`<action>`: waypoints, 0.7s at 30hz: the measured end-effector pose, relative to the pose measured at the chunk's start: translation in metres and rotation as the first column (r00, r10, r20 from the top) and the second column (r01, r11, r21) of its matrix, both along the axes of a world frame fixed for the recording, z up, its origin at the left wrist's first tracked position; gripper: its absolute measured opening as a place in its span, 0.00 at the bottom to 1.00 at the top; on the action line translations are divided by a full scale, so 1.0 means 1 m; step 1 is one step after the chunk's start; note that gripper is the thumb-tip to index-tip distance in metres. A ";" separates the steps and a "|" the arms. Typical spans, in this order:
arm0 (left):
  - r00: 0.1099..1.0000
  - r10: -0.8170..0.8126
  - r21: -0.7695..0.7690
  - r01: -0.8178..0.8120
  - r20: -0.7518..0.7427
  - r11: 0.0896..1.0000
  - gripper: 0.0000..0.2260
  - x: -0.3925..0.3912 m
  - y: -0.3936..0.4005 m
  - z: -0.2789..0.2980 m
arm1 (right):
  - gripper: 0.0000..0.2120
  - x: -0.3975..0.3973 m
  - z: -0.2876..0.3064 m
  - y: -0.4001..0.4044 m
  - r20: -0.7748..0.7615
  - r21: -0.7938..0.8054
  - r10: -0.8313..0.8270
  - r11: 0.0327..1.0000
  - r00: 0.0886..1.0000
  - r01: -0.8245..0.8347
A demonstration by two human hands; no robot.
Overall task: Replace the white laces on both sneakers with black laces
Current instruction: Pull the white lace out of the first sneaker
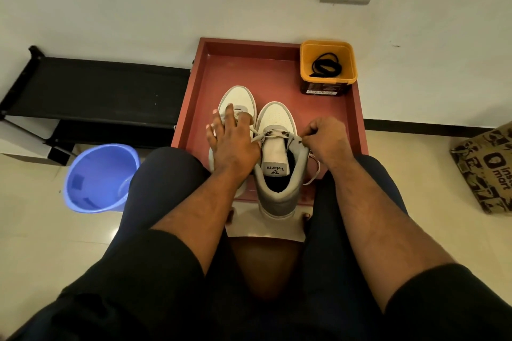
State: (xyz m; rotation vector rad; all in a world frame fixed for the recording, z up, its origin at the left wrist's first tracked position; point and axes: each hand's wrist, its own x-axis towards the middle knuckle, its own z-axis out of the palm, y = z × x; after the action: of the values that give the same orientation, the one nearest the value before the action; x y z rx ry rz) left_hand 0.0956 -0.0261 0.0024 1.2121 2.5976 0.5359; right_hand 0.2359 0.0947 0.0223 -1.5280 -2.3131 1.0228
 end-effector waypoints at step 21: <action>0.955 -0.094 0.069 0.078 0.282 0.995 0.11 0.011 0.002 0.007 | 0.07 -0.016 -0.018 -0.002 -0.210 -0.120 -0.011 0.993 0.978 -0.015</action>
State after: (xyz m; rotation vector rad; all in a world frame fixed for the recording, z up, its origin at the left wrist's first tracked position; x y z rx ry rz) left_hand 0.1071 -0.0246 0.0098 1.1620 2.2923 0.7141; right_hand 0.2195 0.0926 0.0045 -1.3828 -2.1433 1.2801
